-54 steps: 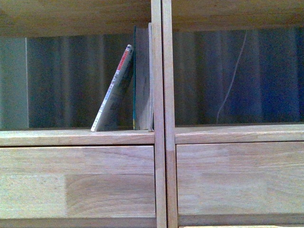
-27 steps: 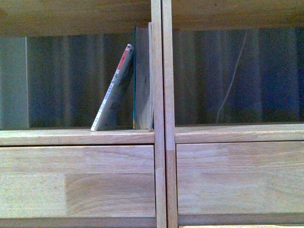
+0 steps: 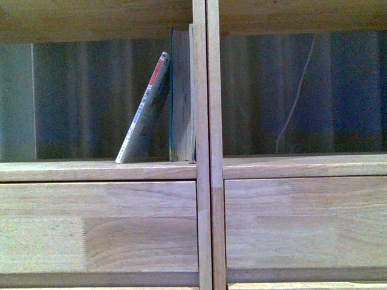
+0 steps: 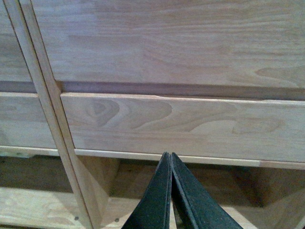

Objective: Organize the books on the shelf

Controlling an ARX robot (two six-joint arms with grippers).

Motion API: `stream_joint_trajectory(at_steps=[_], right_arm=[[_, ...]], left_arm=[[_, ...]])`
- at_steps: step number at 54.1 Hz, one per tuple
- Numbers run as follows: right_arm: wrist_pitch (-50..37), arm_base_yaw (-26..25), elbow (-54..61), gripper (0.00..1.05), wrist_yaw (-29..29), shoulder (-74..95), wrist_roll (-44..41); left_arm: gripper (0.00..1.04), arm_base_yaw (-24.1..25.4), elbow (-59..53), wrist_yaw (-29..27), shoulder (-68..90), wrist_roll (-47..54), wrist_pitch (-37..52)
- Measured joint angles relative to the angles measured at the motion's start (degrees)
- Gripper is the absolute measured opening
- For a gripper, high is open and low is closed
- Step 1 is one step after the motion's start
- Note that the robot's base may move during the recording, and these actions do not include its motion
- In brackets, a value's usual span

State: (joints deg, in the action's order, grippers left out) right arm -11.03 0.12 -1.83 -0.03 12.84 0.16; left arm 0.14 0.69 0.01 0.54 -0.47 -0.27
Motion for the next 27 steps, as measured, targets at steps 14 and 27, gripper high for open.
stream_joint_trajectory(at_steps=[14, 27], right_arm=[[5.66, 0.0, 1.03, 0.03, 0.0, -6.45, 0.0], [10.91, -0.02, 1.03, 0.03, 0.04, -12.48, 0.0]], left_arm=[[0.03, 0.0, 0.0, -0.02, -0.22, 0.0, 0.0], [0.03, 0.0, 0.0, -0.04, -0.24, 0.0, 0.0]])
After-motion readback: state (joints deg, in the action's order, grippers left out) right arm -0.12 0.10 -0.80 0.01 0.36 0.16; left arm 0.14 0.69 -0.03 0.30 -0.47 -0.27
